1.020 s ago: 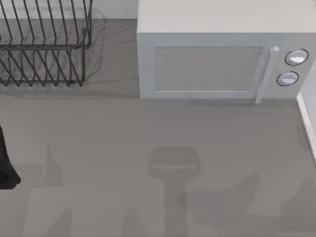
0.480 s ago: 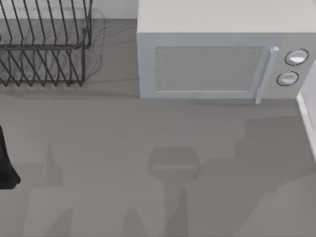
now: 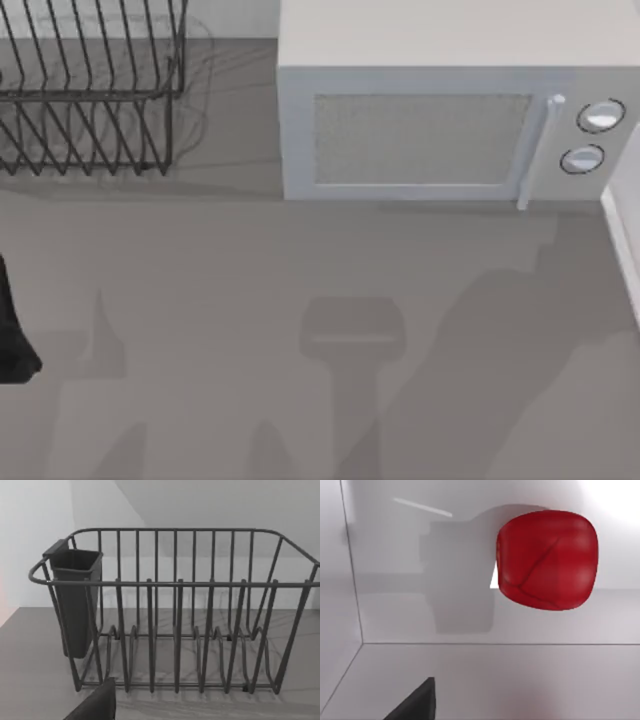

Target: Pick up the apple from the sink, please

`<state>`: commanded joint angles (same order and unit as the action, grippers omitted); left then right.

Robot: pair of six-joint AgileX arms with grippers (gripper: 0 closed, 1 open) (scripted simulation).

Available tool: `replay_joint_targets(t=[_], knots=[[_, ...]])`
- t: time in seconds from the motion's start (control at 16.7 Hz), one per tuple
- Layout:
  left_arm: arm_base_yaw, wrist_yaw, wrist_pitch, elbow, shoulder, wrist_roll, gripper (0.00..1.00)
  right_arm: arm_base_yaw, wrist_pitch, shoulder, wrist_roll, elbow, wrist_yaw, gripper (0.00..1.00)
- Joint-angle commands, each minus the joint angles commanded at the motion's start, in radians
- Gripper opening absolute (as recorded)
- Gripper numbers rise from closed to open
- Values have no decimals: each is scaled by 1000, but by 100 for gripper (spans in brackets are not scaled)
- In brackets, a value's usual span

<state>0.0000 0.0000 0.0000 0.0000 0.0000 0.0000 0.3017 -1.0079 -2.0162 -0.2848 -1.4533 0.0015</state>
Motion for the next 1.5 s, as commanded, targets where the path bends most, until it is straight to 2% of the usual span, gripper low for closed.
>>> replay_joint_targets(t=[0.36,0.84,1.2,1.5], knots=[[0,0,0,0,0,0,100,-5,72,-51,2,33,1,100],[0,0,0,0,0,0,100,-2,472,-291,5,171,3,100],[0,0,0,0,0,0,100,-2,503,-317,6,186,3,100],[0,0,0,0,0,0,100,-2,503,-317,6,186,3,62]])
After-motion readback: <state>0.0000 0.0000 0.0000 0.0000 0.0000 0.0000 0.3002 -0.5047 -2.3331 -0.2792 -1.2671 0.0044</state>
